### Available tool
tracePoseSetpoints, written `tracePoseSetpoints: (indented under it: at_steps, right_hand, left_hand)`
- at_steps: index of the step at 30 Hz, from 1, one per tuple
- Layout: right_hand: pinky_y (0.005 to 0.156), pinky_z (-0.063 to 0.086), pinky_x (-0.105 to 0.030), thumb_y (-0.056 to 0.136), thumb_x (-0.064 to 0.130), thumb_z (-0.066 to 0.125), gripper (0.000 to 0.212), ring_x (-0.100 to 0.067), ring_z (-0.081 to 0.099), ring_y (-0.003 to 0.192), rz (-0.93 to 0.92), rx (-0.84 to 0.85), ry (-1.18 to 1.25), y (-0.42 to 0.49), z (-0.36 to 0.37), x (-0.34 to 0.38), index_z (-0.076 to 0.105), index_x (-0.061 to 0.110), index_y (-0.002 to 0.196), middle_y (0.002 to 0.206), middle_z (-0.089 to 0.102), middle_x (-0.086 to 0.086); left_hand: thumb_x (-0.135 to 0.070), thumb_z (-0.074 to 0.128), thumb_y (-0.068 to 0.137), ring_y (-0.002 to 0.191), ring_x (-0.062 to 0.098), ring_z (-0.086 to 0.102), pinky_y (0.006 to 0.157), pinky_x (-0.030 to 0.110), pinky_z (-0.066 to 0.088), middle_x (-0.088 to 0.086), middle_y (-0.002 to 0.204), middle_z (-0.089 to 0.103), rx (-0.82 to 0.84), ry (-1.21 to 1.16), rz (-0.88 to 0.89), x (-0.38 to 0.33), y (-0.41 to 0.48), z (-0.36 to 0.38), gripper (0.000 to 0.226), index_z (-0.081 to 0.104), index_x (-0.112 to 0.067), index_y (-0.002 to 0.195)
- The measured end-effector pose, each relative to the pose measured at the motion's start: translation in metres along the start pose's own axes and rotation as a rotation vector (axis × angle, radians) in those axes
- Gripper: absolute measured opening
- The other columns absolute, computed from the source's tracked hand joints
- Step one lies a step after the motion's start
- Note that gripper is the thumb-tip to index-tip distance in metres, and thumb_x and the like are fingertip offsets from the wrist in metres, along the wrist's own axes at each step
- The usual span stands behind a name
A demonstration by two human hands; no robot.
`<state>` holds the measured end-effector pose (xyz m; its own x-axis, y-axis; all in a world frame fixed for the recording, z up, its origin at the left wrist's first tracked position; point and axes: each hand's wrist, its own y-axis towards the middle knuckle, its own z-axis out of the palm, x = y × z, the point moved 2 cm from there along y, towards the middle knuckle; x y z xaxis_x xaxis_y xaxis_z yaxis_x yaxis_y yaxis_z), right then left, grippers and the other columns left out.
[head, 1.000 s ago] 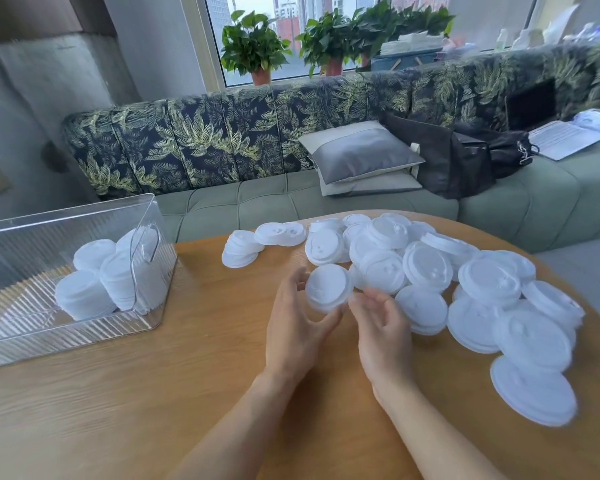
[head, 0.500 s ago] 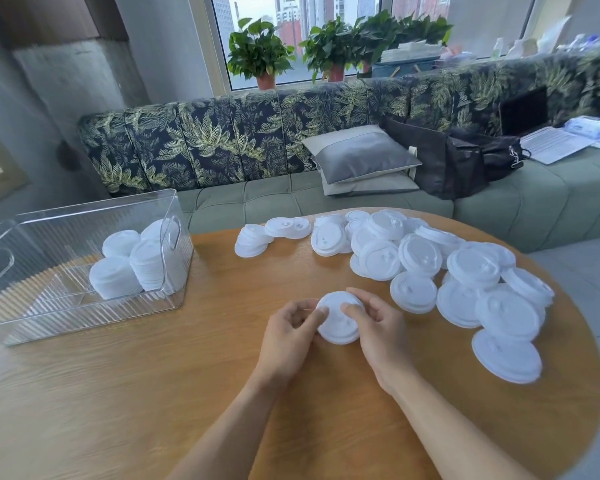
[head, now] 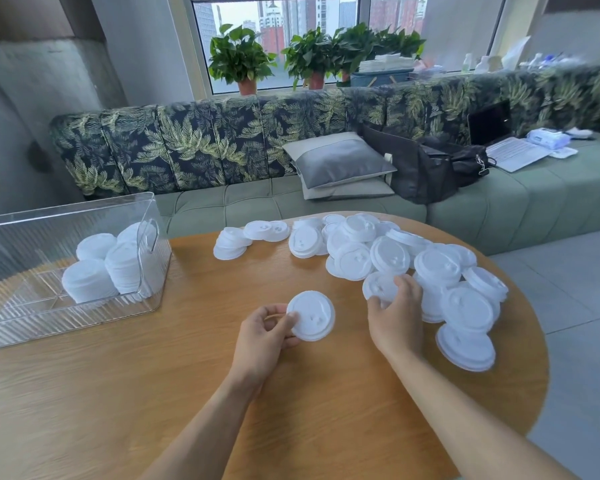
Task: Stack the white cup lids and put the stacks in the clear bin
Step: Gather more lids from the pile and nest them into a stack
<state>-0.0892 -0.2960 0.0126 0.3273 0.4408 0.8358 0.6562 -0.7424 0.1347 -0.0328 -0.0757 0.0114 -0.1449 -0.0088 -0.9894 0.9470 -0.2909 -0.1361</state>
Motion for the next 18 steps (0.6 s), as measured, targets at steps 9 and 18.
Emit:
tracePoseSetpoints:
  at_steps: [9,18]
  right_hand:
    - [0.082,0.045,-0.033,0.085,0.031,0.082,0.076,-0.029,0.058,0.122,0.015,0.038,-0.077,0.011,0.003,0.003,0.044,0.013,0.149,0.146,0.046,-0.008]
    - [0.09,0.046,-0.029,0.062,0.045,0.096,0.075,-0.02,0.055,0.114,-0.151,0.051,-0.015,-0.03,0.015,0.018,0.064,0.028,0.129,0.123,0.047,0.004]
  left_hand:
    - [-0.023,0.073,0.097,0.088,0.02,0.078,0.076,0.024,0.061,0.01,0.096,0.081,0.008,-0.034,0.011,0.002,0.002,-0.004,0.027,0.065,-0.008,0.118]
    - [-0.017,0.069,0.099,0.098,0.025,0.077,0.085,0.03,0.063,0.018,0.112,0.078,0.036,-0.291,-0.069,-0.004,0.007,-0.013,0.028,0.067,-0.001,0.123]
